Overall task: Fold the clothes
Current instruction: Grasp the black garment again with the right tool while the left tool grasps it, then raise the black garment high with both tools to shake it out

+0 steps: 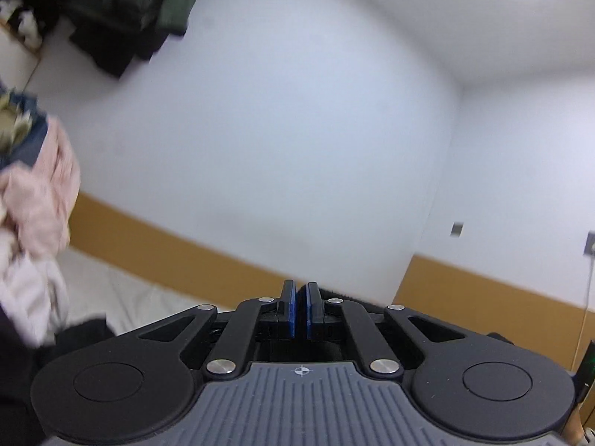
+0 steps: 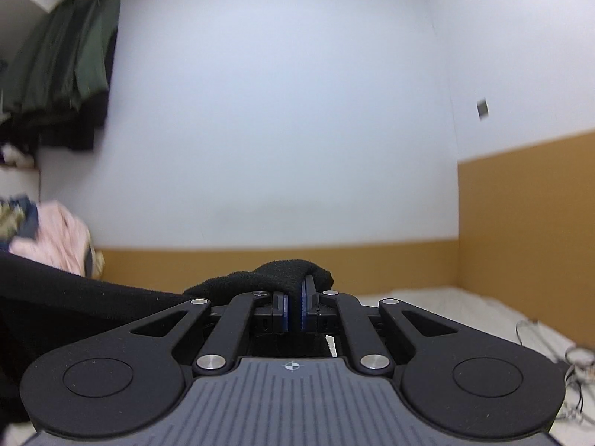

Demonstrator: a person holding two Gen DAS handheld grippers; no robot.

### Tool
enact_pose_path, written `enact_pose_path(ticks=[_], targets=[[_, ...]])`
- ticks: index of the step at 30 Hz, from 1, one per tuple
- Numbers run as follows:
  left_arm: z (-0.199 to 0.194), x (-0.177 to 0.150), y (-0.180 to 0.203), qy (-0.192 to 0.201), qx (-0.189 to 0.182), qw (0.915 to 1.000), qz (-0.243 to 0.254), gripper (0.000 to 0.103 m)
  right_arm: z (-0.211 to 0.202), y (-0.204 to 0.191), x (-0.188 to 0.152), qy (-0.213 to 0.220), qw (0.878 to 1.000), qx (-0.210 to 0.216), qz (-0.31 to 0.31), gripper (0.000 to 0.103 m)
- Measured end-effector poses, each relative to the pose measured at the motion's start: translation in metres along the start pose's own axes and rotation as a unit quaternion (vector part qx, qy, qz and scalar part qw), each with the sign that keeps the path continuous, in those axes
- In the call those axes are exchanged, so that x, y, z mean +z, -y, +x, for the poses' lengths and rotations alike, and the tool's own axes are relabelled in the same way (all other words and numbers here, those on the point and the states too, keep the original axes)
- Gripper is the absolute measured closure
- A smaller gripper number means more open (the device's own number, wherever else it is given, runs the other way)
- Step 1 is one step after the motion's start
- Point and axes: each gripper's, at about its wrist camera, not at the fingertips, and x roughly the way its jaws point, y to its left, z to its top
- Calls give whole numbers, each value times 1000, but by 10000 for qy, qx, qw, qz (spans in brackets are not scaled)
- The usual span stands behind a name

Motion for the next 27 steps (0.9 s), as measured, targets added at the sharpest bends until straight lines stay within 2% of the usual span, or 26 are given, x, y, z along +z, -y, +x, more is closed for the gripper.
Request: enact_pose_path(ticks=[1,3,5,6,7,9,12,16,17,20,22,23,24,26,27], targets=[[-7,20,6,202,19,9998,69,103,-9,-7,20,140,9999,38,-44,96],[-26,58,17,631,-23,9979,141,103,-27,-18,58,432,9990,124,-27,96],[-45,90,28,1138,26,9933,197,103,-44,-23,91,752,9961,295,345,96],[-50,104,32,1243,45,9920,203,103,-50,-24,109,866,9937,371,610,96],[-50,108,35,1190,54,9926,220,103,-53,-27,127,913,9922,404,748,96],[-47,116,40,1071,70,9939,255,103,-56,-43,158,929,9933,367,583,96],[-43,91,30,773,69,9964,349,103,-48,-72,165,737,9969,115,-243,96],[-19,30,-11,-73,-128,9998,-113,103,-32,-77,142,457,9984,152,-305,96],[-15,17,-20,-151,-59,9998,-144,103,-30,-78,137,434,9984,108,-334,96],[1,-22,-37,-562,75,9984,-9,103,-30,-76,136,403,9991,60,-126,96],[12,-56,-38,-839,64,9964,138,94,-30,-74,137,416,9991,78,-31,96],[15,-80,-38,-930,121,9955,134,90,-31,-73,137,424,9990,105,3,96],[17,-108,-36,-1023,150,9946,49,78,-31,-71,138,418,9989,162,98,96],[24,-161,-30,-1321,105,9912,56,78,-28,-62,140,366,9977,313,475,96],[25,-183,-23,-1362,82,9904,240,78,-26,-60,140,338,9974,320,550,96]])
